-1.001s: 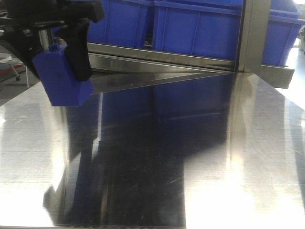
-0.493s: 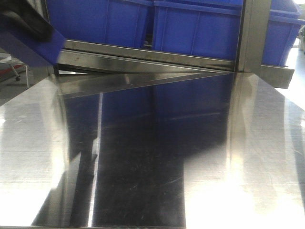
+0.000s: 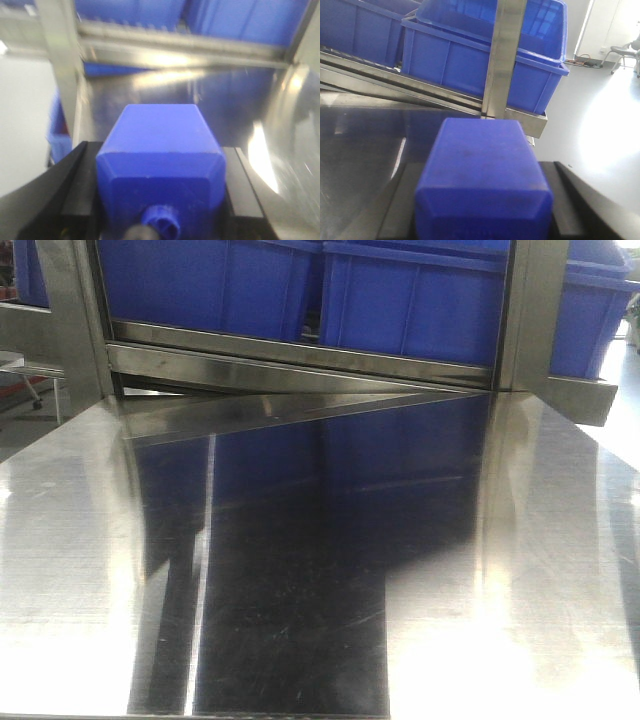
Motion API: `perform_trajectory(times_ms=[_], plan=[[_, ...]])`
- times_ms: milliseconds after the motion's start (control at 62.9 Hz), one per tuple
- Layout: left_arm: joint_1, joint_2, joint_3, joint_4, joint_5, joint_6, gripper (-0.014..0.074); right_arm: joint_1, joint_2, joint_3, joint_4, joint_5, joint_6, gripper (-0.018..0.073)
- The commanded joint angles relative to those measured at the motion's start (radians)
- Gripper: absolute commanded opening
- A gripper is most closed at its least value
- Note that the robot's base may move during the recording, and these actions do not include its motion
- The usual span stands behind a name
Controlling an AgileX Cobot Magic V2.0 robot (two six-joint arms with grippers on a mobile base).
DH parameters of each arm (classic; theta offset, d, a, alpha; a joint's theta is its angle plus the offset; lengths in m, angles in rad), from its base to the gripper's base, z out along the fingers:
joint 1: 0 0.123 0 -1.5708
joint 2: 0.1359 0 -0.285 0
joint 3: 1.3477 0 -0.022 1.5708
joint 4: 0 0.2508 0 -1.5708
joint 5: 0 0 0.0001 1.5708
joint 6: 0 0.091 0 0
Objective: Pick and sort blue part to right shelf
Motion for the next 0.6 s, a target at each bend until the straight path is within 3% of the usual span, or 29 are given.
perform_trajectory(times_ms=[0, 238, 588], plan=[[0.007, -0.067, -0.020, 0.021, -0.089, 0.003, 0.0207, -0.007, 0.008, -0.029, -0.001, -0.089, -0.003, 0.0398], [0.007, -0.216, -0.019, 0.117, -0.081, 0.003, 0.0207, -0.007, 0.008, -0.029, -0.001, -0.089, -0.003, 0.0398], [0.036, -0.264, -0.014, 0.121, -0.054, 0.003, 0.0207, -0.007, 0.008, -0.029, -0.001, -0.089, -0.003, 0.0398]])
